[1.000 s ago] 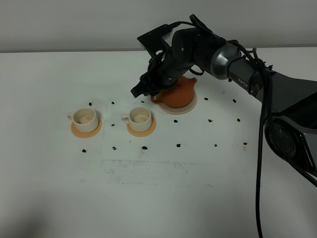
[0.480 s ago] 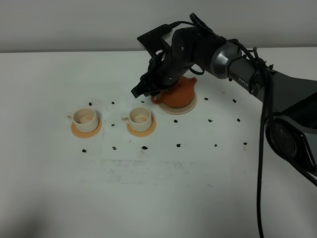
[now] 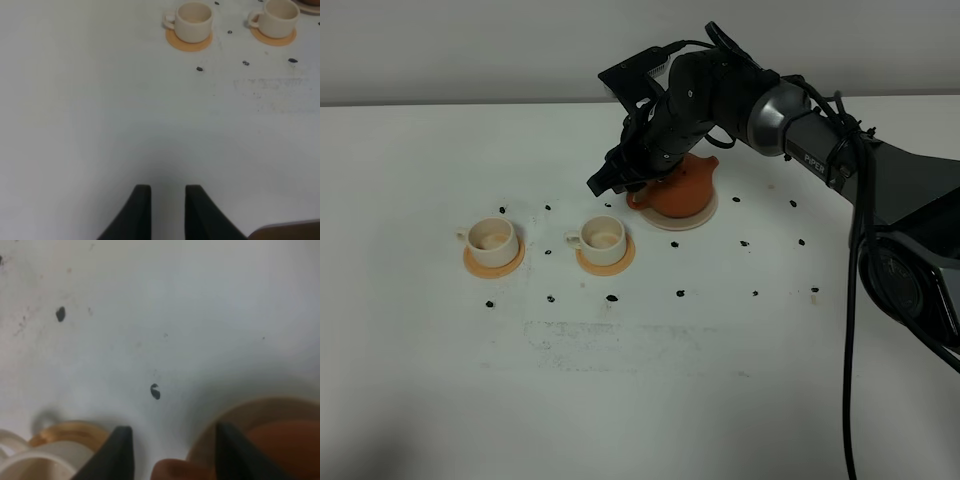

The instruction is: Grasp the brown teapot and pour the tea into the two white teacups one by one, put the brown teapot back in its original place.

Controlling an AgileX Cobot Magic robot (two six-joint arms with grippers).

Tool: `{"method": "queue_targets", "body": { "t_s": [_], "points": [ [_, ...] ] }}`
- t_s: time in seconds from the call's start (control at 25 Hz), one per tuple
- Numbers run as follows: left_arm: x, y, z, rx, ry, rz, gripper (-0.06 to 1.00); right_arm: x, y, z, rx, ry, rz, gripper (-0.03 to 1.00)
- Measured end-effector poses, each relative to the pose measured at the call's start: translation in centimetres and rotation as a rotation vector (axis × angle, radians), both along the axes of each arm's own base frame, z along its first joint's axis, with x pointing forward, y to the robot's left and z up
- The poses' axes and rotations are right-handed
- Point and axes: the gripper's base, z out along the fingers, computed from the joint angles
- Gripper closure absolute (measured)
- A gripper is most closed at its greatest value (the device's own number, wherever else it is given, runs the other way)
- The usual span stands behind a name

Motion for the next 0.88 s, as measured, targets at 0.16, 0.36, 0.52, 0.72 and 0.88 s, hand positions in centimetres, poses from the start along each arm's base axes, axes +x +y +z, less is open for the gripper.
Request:
{"method": "queue_targets", "body": {
  "t_s": [0.16, 0.36, 0.52, 0.72, 0.88],
  "points": [
    [0.0, 0.0, 0.0, 0.000, 0.000, 0.000, 0.78, 0.1, 0.0, 0.0, 0.003, -0.007, -0.002, 0.60],
    [0.0, 0.0, 0.0, 0.000, 0.000, 0.000, 0.78, 0.2, 0.1, 0.8, 0.008, -0.052, 0.004, 0.60],
    [0.0, 0.0, 0.0, 0.000, 0.000, 0.000, 0.78, 0.3, 0.1, 2.5, 0.030, -0.106, 0.000, 0.60],
    [0.0, 0.0, 0.0, 0.000, 0.000, 0.000, 0.78, 0.2, 0.2, 3.4, 0.036, -0.131, 0.002, 0.60],
    [0.0, 0.0, 0.0, 0.000, 0.000, 0.000, 0.78, -0.4, 0.8, 3.8, 0.030, -0.140, 0.021, 0.60]
  ]
}}
